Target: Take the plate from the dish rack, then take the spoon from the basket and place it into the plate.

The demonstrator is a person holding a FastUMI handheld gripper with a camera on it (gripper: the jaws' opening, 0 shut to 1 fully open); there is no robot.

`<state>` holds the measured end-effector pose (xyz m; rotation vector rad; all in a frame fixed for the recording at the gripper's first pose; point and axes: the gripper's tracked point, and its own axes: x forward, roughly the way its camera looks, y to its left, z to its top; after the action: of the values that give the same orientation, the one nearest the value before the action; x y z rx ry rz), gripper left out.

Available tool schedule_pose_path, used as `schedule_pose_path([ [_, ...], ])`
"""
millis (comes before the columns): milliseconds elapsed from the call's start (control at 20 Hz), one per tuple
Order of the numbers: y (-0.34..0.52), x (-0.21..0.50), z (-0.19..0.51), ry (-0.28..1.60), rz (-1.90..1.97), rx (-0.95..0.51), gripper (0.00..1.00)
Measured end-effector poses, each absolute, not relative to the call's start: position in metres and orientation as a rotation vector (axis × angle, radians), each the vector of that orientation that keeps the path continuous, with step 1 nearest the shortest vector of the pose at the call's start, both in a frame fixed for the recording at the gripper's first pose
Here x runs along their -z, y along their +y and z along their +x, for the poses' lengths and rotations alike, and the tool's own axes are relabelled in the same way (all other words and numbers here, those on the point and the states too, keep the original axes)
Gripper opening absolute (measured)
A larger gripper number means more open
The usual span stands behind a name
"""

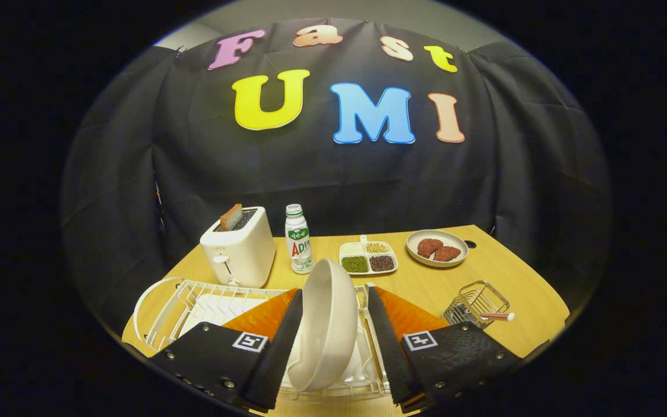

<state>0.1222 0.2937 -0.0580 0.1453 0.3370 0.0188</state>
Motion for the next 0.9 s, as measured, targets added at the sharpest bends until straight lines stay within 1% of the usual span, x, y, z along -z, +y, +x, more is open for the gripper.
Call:
schedule_pose_path([
  [50,0.296,0.059,0.128,0.347,0.131,-0.025,0.69],
  [100,0.302,0.066,0.129,0.360,0.114,-0.037,0.55],
  [150,0.303,0.070,0.129,0.383,0.091,-0.034,0.38],
  [200,0.302,0.073,0.130,0.402,0.066,-0.026,0.39],
  [300,0.296,0.076,0.130,0.422,0.045,0.018,0.35],
  [350,0.294,0.076,0.130,0.434,0.043,0.038,0.31],
  [400,0.292,0.073,0.127,0.448,0.032,0.064,0.31],
  [600,0.278,0.067,0.137,0.452,-0.032,0.167,0.20],
  [650,0.279,0.059,0.133,0.451,-0.049,0.177,0.12],
  [900,0.287,0.040,0.142,0.422,-0.161,0.203,0.11],
])
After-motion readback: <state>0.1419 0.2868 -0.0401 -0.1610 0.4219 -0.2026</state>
